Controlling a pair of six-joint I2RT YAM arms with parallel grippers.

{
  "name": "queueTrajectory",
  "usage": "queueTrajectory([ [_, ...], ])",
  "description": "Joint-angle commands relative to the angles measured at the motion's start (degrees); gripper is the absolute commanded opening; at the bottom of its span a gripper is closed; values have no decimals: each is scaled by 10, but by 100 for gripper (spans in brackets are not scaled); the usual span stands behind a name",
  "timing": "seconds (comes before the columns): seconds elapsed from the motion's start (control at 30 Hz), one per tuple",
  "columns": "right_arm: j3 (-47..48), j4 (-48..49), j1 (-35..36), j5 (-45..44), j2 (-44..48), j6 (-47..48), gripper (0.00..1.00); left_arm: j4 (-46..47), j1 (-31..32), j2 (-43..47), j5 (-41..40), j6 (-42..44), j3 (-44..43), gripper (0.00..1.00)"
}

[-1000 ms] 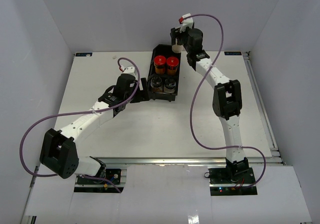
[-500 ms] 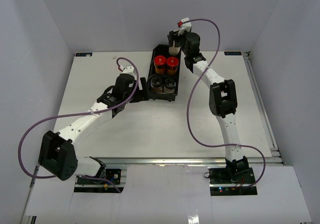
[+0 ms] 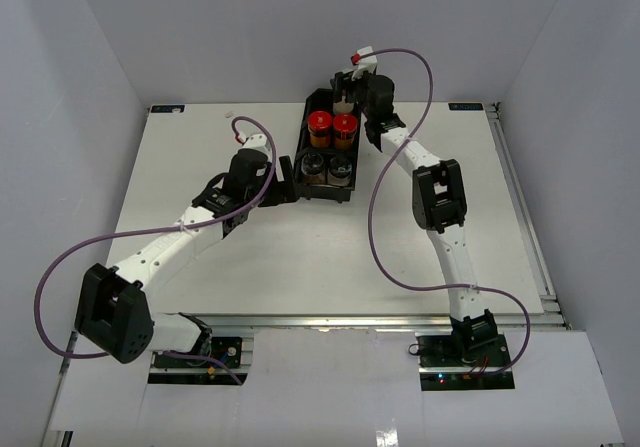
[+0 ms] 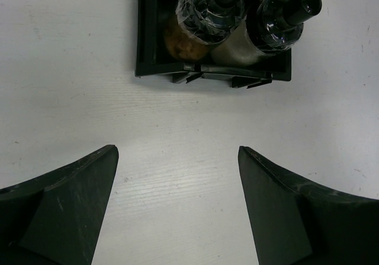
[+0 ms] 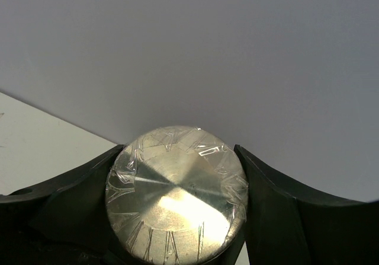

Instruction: Organize the condiment bottles

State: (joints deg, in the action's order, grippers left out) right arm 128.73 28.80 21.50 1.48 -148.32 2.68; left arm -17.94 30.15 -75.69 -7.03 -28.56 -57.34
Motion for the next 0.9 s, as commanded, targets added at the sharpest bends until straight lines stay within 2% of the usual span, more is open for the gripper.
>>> queueTrajectory([
  [0.0, 42, 67, 3, -11, 3, -1, 8, 10, -2, 31, -1, -4, 9, 93],
  [0.17, 43, 65, 9, -15, -5, 4, 11, 9, -2, 30, -2, -2, 10, 93],
  [0.3, 41, 71, 13, -33, -6, 6, 42, 12, -1, 35, -3, -2, 13, 93],
  [0.4, 42, 71, 14, -34, -8, 8, 51, 12, -2, 39, -5, -2, 15, 93],
  [0.87, 30, 71, 26, -43, -10, 24, 60, 17, -1, 45, -5, 0, 19, 93],
])
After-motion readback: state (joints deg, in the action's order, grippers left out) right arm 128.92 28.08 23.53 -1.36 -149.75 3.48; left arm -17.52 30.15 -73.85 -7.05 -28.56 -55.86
